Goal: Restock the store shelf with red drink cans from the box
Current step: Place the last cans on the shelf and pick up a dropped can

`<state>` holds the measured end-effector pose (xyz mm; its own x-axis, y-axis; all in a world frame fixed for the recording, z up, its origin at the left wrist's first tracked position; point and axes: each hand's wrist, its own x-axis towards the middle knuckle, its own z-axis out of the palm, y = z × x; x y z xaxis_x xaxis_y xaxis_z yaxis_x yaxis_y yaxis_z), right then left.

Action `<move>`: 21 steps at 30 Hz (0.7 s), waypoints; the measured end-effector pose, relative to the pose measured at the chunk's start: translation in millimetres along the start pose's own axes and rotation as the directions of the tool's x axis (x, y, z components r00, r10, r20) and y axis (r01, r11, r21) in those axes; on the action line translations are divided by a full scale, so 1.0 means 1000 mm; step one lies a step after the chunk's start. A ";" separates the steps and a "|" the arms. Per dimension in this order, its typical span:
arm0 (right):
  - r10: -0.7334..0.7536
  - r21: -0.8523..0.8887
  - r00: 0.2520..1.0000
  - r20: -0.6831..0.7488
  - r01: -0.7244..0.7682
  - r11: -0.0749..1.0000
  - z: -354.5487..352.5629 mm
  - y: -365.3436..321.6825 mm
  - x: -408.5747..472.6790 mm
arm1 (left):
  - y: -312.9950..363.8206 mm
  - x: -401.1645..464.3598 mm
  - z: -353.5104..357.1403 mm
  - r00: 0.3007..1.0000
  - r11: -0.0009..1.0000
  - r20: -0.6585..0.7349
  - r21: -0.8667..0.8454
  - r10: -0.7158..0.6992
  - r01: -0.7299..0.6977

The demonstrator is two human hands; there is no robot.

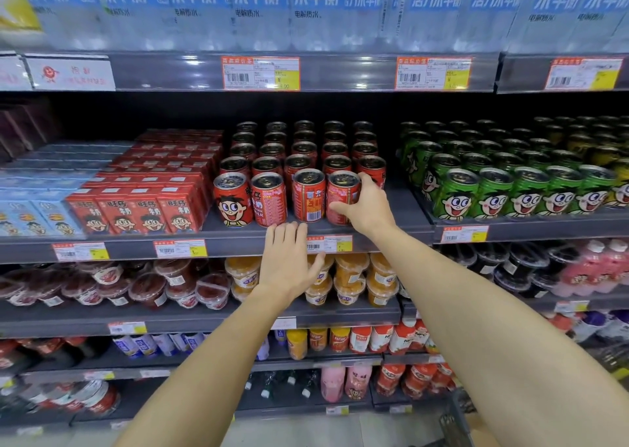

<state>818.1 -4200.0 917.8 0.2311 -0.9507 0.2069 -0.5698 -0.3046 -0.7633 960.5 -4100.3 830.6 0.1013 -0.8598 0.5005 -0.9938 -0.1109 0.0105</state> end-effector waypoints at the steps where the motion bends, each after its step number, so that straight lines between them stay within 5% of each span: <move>1: 0.001 -0.005 1.000 0.000 -0.001 1.000 0.000 0.000 0.000 | 0.001 0.000 0.000 1.000 1.000 0.007 0.001 -0.010 0.010; 10: 0.026 -0.012 1.000 0.017 -0.026 1.000 0.002 -0.001 0.007 | 0.006 0.003 -0.012 0.990 0.999 0.141 0.026 -0.030 0.027; 21: 0.082 -0.329 0.993 0.088 -0.049 0.943 0.017 0.013 -0.021 | 0.005 0.003 -0.021 0.974 0.998 0.228 0.066 -0.014 -0.002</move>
<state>819.1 -4183.2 892.7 0.2521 -0.9636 0.0893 -0.8081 -0.2604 -0.5283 954.9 -4093.3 850.0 0.1227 -0.9492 0.2897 -0.9887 -0.1423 -0.0477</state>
